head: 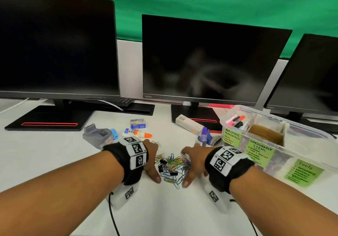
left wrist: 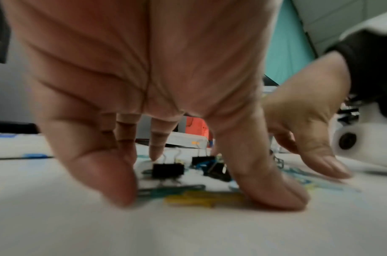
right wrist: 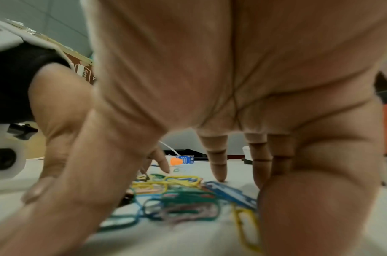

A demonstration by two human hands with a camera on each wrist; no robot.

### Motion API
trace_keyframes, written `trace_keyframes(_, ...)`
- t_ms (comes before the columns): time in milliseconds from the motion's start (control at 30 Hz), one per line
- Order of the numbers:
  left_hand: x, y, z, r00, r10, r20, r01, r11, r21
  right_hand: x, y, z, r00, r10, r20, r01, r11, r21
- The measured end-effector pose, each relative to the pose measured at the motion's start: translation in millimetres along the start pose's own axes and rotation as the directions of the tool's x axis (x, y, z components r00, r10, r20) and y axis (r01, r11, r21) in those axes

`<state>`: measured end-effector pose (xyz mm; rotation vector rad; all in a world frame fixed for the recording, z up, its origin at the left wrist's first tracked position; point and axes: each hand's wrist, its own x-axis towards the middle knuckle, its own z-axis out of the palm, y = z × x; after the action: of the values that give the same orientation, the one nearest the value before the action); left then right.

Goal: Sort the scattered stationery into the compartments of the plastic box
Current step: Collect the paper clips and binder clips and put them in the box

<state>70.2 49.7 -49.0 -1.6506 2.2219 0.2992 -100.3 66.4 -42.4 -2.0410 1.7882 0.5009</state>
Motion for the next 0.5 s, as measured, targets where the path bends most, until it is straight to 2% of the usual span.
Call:
trace_keyframes(67,6,9,5,0.999,0.026,-0.040,-0.025,0.999,0.021,3,-10,1,0.999,-0.020,-0.033,0.021,1.000,0.009)
trace_keyframes(333,16,24,1,0.992,0.069,-0.109,-0.081,0.990,-0.113,8,-19,-3,0.993,-0.090,-0.082,0.101,0.984,0.144)
trace_keyframes(500,18,33,5,0.978,0.114,-0.176,-0.127,0.990,-0.062,10,-20,0,0.989,-0.081,-0.122,0.096,0.988,0.123)
